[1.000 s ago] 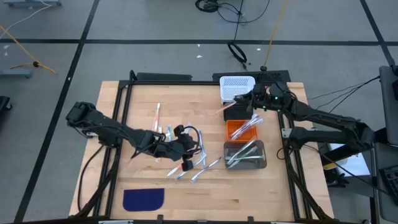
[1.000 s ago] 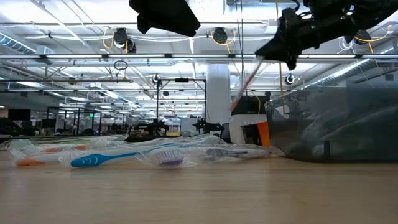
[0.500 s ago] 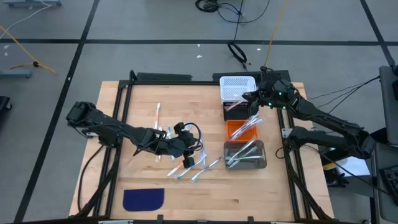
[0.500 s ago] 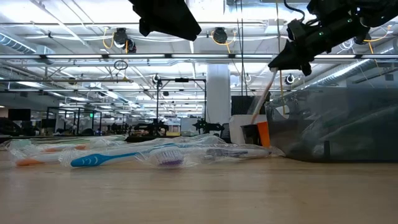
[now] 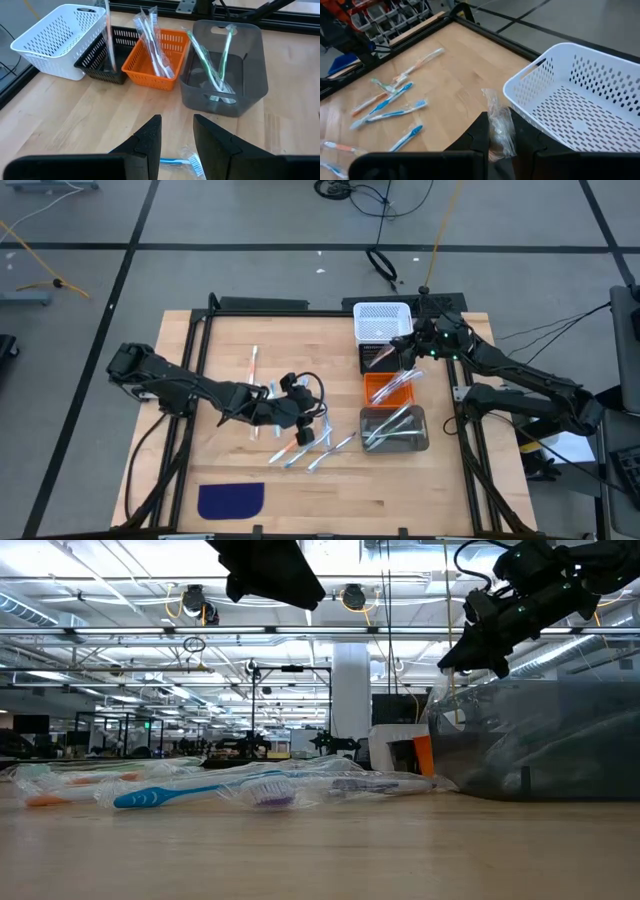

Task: Pick & Place Toothbrushes
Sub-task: Put the orange toothbrush into the black bin, then put the blue toothbrush into the white bin

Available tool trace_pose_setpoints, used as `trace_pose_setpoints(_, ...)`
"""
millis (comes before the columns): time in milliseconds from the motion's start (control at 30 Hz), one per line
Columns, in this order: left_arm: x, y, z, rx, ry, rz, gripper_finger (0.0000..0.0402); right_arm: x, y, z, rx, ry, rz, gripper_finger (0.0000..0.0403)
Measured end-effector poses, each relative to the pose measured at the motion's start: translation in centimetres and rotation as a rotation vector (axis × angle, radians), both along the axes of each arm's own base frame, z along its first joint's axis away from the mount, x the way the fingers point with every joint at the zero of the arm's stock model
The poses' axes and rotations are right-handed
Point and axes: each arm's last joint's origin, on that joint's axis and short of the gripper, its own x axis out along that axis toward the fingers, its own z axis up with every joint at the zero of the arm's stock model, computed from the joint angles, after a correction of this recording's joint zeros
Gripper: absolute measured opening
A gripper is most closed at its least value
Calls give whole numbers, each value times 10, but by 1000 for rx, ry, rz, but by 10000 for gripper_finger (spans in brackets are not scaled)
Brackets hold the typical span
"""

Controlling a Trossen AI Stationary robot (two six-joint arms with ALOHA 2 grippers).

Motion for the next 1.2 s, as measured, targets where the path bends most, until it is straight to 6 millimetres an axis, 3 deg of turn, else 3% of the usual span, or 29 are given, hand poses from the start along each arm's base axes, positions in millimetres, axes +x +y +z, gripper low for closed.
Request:
trace_pose_setpoints(400, 0, 1, 0, -1, -1, 3, 115, 15, -8, -10, 40, 3, 25, 37)
trace_pose_setpoints(700, 0, 1, 0, -1, 0, 2, 115, 20, -12, -17, 54, 30, 24, 148)
trace_pose_setpoints(867, 0, 1, 0, -1, 0, 2, 115, 17, -14, -15, -31, 62, -52, 199)
trace_pose_setpoints(1200, 0, 1, 0, -6, -1, 6, 115, 16, -15, -13, -50, 62, -95, 220)
